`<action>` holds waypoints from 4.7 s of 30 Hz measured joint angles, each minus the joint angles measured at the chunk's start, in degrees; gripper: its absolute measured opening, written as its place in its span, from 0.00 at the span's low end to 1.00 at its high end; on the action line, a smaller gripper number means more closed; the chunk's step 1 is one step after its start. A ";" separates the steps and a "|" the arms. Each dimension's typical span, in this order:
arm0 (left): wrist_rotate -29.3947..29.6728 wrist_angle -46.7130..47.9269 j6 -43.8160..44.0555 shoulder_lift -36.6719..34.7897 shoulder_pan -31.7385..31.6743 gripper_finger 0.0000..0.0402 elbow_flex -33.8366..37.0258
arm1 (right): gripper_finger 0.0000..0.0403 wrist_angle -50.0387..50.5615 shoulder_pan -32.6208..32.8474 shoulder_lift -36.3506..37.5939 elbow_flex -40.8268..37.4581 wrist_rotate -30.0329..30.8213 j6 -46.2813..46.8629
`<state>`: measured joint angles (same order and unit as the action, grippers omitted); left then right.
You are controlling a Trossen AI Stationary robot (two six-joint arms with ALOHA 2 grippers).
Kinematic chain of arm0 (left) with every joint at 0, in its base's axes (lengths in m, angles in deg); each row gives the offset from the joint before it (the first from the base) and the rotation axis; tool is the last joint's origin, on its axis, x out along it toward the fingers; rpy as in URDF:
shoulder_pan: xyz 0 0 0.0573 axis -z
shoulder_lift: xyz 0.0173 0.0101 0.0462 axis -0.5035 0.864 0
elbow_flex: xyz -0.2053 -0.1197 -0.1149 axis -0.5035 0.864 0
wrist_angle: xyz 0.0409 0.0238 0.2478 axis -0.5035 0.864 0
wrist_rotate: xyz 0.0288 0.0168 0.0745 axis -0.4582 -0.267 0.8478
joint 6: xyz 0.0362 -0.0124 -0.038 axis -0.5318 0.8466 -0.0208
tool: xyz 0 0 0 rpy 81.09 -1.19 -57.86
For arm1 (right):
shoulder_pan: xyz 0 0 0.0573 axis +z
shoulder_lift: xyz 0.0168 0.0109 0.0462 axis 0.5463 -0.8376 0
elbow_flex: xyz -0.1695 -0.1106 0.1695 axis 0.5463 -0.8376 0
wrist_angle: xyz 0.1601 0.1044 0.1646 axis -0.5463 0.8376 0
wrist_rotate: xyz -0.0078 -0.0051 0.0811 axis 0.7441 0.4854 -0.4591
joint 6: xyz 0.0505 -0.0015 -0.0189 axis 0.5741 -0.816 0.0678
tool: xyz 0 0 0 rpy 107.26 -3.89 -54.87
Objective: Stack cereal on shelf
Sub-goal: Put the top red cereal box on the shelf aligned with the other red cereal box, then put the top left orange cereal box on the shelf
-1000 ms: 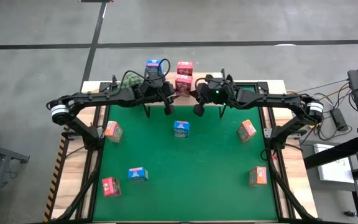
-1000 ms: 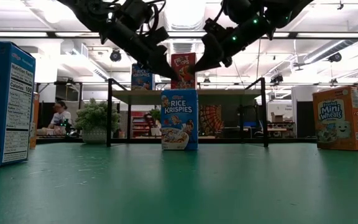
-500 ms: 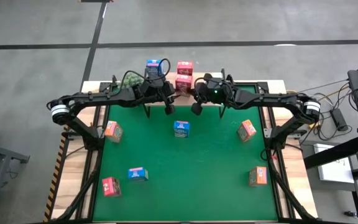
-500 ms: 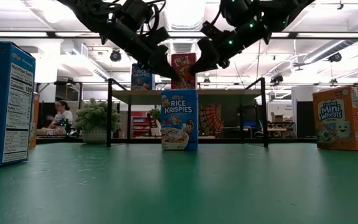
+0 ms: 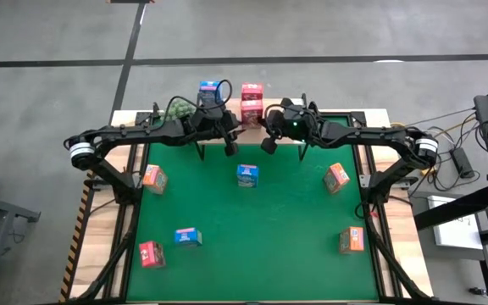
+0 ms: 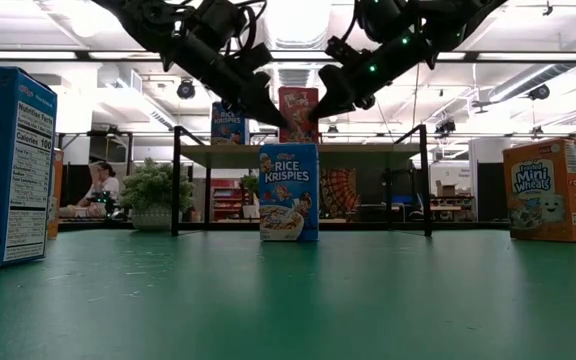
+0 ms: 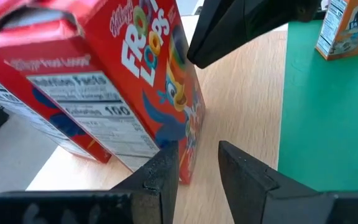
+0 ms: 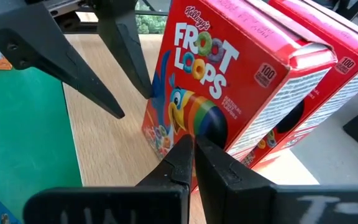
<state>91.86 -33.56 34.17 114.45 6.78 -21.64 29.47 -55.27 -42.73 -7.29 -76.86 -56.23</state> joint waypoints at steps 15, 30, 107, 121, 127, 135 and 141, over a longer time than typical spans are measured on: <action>0.03 -0.85 -0.85 0.00 -0.39 0.24 0.00 | 0.02 0.00 0.00 0.00 0.00 -0.18 0.40; -0.17 1.62 3.28 -1.29 2.98 0.24 0.00 | 0.02 6.58 1.93 2.50 -0.07 -0.05 3.16; 8.86 5.51 14.24 -30.31 31.59 0.24 21.46 | 0.02 14.47 27.36 13.09 0.00 3.47 19.61; 23.82 45.49 46.81 -29.12 31.59 0.24 7.13 | 0.02 16.98 27.36 13.09 -1.13 3.43 14.77; 22.98 69.99 62.12 -25.37 31.17 0.24 -2.62 | 0.02 16.99 27.36 13.09 -2.16 3.42 12.86; 13.70 85.23 74.94 -25.04 27.26 0.32 -4.52 | 0.02 16.58 27.36 13.09 -2.43 3.40 8.44; 13.64 85.47 79.22 -26.57 26.08 0.48 1.54 | 0.02 14.91 27.36 13.09 -2.43 3.39 4.31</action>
<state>105.50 51.91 113.39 87.88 32.87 -20.11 44.37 -27.90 -29.63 -9.72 -73.47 -51.91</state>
